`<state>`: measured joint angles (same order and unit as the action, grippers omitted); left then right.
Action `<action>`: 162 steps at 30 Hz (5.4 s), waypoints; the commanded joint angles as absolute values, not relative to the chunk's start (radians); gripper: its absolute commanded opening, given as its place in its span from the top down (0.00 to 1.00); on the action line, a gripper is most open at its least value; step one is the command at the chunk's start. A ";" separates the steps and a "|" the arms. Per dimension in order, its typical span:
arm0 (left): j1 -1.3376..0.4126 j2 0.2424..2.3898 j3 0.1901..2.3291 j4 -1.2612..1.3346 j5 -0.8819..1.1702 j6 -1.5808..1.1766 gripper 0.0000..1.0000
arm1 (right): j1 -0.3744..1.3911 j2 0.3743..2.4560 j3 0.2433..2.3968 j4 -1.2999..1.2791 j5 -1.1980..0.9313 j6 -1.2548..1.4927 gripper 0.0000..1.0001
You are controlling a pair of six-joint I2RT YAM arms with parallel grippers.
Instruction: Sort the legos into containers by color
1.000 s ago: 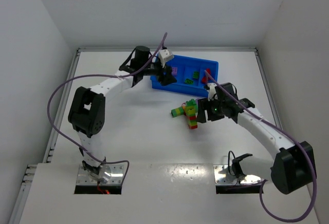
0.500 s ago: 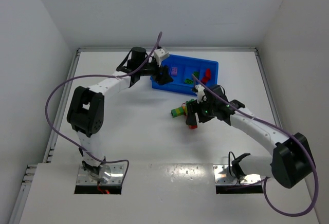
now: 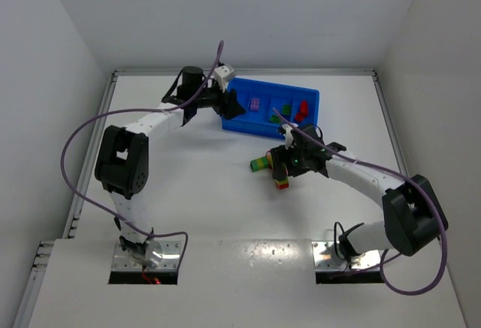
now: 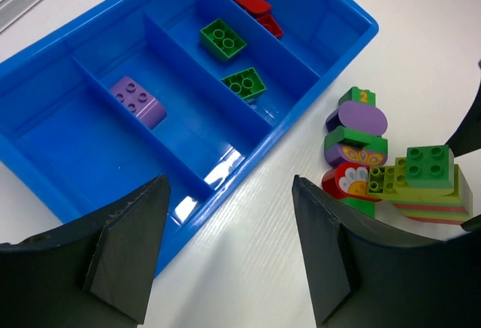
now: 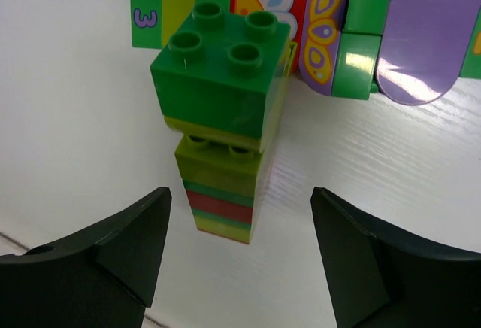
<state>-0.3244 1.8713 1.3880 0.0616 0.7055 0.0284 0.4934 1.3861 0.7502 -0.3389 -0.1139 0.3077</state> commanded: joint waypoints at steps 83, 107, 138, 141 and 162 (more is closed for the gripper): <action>-0.331 1.970 1.729 -0.376 1.331 0.094 0.95 | 0.359 1.341 0.772 -0.365 -0.784 -0.123 0.74; -0.350 2.020 1.698 -0.267 1.443 -0.069 0.97 | 0.319 1.612 1.074 0.291 -0.896 0.525 0.28; -0.351 2.152 1.873 0.331 1.192 -0.551 0.98 | 0.310 1.372 0.908 -0.167 -0.914 0.083 0.96; -0.396 2.216 1.934 0.359 1.148 -0.569 0.98 | 0.285 1.316 0.879 -0.213 -0.888 0.072 0.96; -0.531 2.540 2.194 0.031 0.511 -0.288 0.93 | -0.008 1.230 1.026 -0.354 -0.598 0.104 0.96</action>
